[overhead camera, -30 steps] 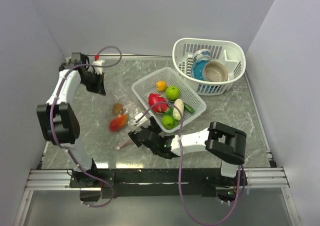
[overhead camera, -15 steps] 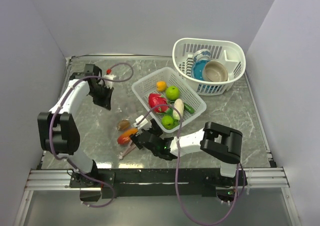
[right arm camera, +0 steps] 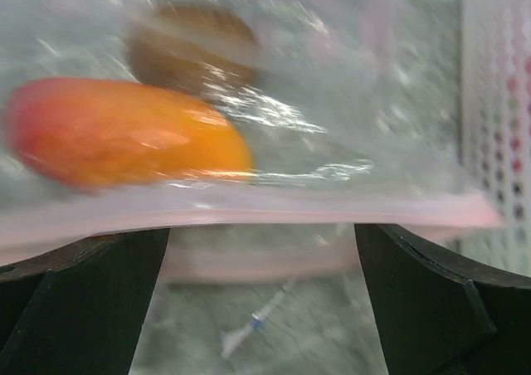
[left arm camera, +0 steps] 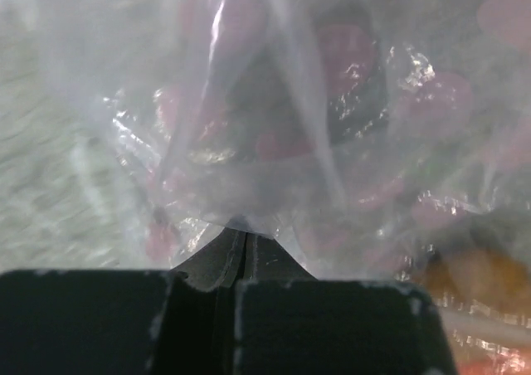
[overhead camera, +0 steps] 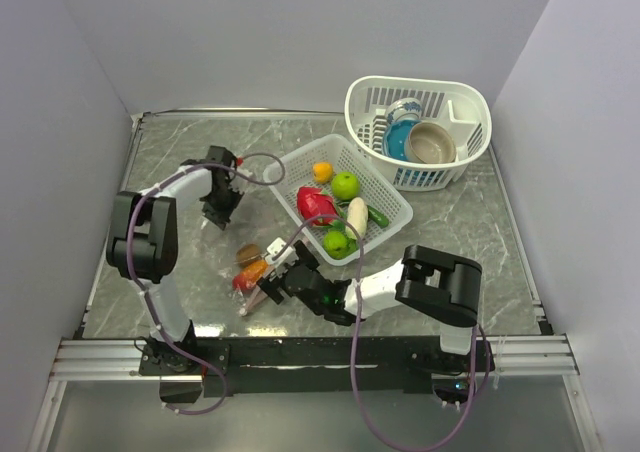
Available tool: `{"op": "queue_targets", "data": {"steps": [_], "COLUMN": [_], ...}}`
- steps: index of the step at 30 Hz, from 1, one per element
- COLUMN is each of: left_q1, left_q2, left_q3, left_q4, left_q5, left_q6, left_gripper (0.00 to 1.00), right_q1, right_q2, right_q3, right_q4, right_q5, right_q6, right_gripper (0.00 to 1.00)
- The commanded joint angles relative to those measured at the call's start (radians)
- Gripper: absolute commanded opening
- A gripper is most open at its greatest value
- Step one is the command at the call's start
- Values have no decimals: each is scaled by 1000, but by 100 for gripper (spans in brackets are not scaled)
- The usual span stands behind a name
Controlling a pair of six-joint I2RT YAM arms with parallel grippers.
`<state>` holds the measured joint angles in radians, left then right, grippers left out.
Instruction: Open the zip-top bag and remove the fake food
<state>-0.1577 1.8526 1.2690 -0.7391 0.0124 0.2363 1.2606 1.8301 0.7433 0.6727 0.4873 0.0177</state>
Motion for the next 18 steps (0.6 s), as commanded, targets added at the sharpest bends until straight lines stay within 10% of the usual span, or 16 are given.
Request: {"op": "queue_targets", "data": {"steps": [1,18], "left_q1": [-80,-144], "left_q2": [11,39], "left_q3": [-16,-40], "left_q4": [61,44], "left_q5": [-20,70], "left_q6": [-57,-14], "left_gripper": [1,1], "right_q1": [8,0], "right_q2": [12,95], "right_q3": [34,197], "right_q4": [140,10], "right_q5": [-114,-303], "right_q6": [-78,-220], "right_gripper": [100,100]}}
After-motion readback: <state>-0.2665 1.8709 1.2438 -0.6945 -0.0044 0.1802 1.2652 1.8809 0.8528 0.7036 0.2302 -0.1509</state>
